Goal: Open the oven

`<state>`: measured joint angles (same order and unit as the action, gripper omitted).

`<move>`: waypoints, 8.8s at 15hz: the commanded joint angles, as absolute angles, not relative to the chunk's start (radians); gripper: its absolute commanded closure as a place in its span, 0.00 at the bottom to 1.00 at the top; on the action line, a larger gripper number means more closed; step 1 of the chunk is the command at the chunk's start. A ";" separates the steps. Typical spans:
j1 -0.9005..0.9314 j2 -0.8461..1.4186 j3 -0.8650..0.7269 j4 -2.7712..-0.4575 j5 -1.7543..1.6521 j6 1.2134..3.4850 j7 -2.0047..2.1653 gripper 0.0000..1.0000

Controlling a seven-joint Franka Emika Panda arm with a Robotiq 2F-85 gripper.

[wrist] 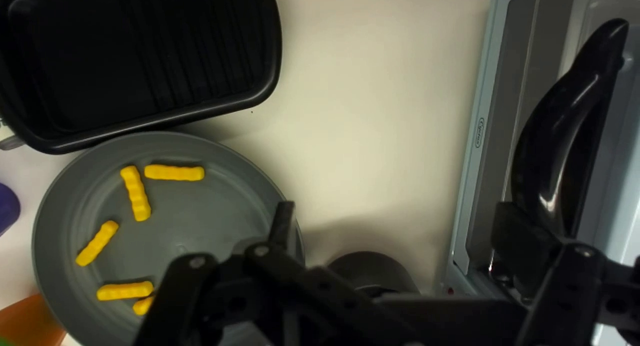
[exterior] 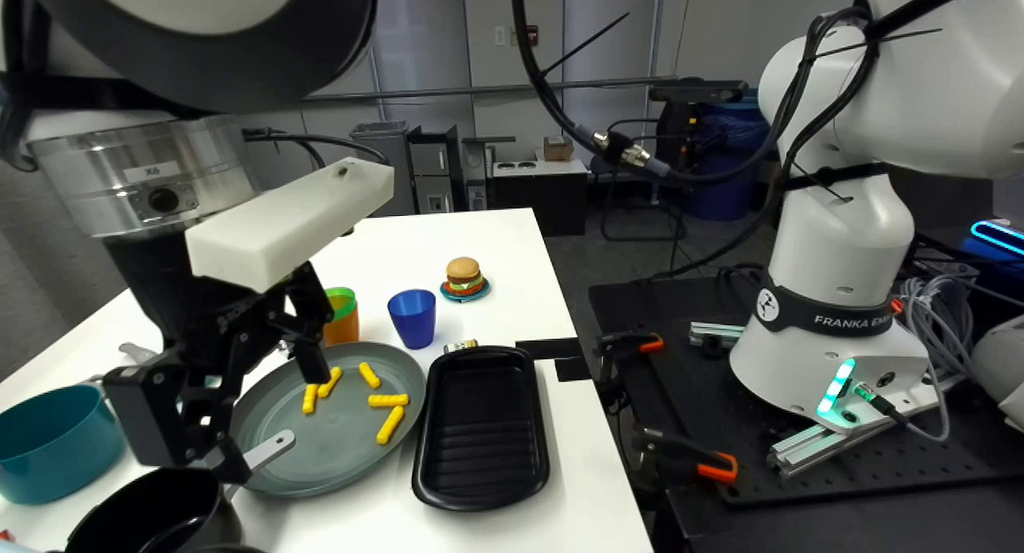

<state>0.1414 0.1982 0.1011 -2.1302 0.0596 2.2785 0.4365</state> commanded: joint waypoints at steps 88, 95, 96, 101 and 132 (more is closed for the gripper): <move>0.058 0.274 0.048 -2.154 0.242 2.310 0.250 0.00; -0.049 0.334 0.085 -2.122 0.496 2.278 -0.061 0.00; -0.068 0.344 0.091 -2.117 0.539 2.266 -0.117 0.00; -0.158 0.400 0.110 -2.084 0.702 2.186 -0.398 0.00; -0.262 0.725 0.044 -1.786 0.714 1.920 -0.513 0.00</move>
